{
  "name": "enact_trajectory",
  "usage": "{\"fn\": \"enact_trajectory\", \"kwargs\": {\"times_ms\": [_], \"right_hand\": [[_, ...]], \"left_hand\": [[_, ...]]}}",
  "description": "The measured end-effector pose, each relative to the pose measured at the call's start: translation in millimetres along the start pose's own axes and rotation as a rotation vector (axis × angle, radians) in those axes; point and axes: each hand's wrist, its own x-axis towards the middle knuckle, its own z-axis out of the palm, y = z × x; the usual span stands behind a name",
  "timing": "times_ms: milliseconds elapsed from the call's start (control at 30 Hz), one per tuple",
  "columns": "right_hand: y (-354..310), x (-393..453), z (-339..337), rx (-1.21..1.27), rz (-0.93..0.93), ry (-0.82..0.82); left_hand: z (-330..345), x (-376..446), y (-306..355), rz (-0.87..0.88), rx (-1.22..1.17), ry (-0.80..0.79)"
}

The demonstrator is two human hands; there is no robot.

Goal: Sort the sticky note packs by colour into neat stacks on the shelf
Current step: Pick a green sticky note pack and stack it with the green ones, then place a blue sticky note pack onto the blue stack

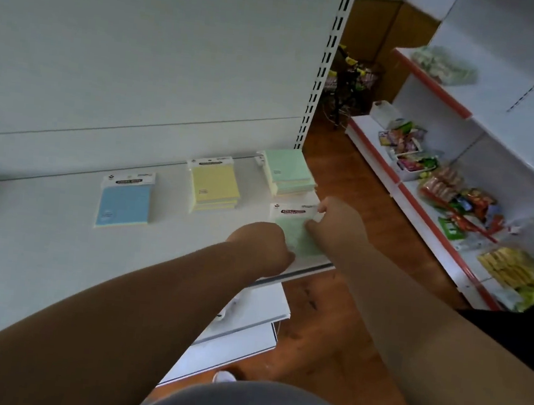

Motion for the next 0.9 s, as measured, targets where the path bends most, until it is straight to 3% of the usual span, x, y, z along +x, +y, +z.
{"fn": "enact_trajectory", "kwargs": {"times_ms": [200,433,667,900], "right_hand": [[-15.4,-19.8,1.8,0.001,0.006,0.106],[-68.7,-42.6,24.2,0.057,-0.171,0.119],[-188.8,-79.1,76.0,0.143,-0.371,0.103],[-335.2,-143.6,157.7,0.264,-0.559,-0.045]], "left_hand": [[4.5,-14.1,-7.7,-0.051,-0.073,0.202],[-2.3,-59.2,-68.9,-0.151,-0.229,0.303],[-19.6,-141.7,-186.5,-0.301,-0.246,0.462],[-25.5,-257.2,-321.7,-0.502,-0.224,0.582]]}}
